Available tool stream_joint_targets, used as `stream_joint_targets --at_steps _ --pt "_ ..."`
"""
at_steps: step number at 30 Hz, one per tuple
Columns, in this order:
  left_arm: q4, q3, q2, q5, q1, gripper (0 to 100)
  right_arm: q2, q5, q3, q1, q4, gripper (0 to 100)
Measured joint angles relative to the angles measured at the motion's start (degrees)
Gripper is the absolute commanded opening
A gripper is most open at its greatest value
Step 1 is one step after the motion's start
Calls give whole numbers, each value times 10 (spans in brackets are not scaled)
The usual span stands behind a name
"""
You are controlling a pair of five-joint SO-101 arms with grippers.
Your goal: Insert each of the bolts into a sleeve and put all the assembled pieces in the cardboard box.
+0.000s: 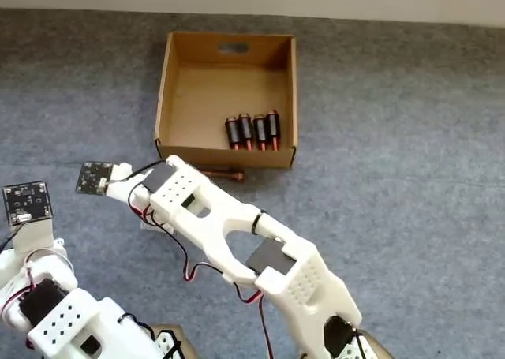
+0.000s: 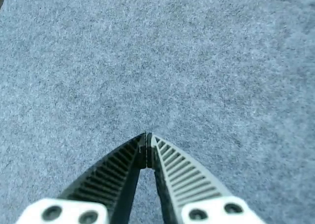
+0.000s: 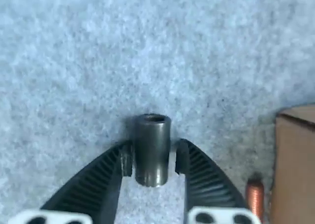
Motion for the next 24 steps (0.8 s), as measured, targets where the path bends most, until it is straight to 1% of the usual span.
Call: stream_joint_targets --at_steps 3,9,13,17,19,21,24 --pt "0 0 0 0 0 34 0 -23 0 10 -13 76" --pt "0 0 0 0 0 34 0 -32 -19 17 -16 117" --pt "0 0 0 0 0 34 4 -32 -20 18 -34 116" --pt "0 0 0 0 0 34 40 -32 -26 20 -39 115" --pt "0 0 0 0 0 34 51 -32 -34 21 -38 83" --pt "0 0 0 0 0 34 58 -32 -38 23 -38 2" --pt "0 0 0 0 0 34 56 -33 -41 33 -33 4"
